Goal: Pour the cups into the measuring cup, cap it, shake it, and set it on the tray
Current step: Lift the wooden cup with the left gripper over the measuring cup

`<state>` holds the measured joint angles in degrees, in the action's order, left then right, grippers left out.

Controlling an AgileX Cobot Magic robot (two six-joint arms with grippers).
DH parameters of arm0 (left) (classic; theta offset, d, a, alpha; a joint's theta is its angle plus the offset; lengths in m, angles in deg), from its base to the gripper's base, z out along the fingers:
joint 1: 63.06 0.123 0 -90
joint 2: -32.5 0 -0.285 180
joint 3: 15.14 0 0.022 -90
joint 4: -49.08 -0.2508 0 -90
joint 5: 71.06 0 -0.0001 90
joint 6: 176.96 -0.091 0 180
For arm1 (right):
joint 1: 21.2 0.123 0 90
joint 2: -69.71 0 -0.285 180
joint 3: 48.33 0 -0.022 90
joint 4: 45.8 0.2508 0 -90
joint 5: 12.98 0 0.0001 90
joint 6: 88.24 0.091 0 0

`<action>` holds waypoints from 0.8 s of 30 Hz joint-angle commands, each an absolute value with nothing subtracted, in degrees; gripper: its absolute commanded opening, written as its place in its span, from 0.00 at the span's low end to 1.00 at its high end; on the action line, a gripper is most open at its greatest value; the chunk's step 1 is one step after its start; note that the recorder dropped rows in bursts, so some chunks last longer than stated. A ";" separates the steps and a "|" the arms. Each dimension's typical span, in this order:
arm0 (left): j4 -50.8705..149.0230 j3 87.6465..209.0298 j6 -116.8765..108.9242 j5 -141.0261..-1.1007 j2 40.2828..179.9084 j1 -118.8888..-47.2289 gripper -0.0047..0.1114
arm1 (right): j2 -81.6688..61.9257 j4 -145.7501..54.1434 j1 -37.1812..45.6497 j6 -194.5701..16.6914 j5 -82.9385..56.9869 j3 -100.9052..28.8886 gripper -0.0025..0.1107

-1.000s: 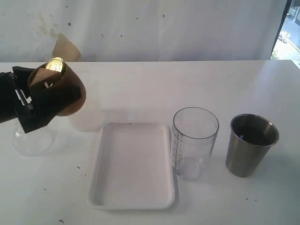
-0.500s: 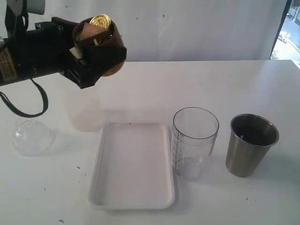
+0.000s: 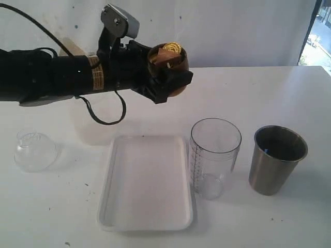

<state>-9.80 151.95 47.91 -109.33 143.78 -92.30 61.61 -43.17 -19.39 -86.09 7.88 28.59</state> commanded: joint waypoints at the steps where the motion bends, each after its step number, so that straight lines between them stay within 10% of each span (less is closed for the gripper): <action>1: -8.44 155.38 46.51 -109.41 146.39 -94.06 0.04 | 61.93 -43.26 -19.52 -86.00 7.10 28.89 0.02; 24: -13.76 160.43 31.92 -102.47 147.74 -101.66 0.04 | 61.93 -43.26 -19.52 -86.00 7.10 28.89 0.02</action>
<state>-13.65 159.95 36.58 -102.01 148.37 -100.89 61.61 -43.17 -19.39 -86.09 7.88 28.59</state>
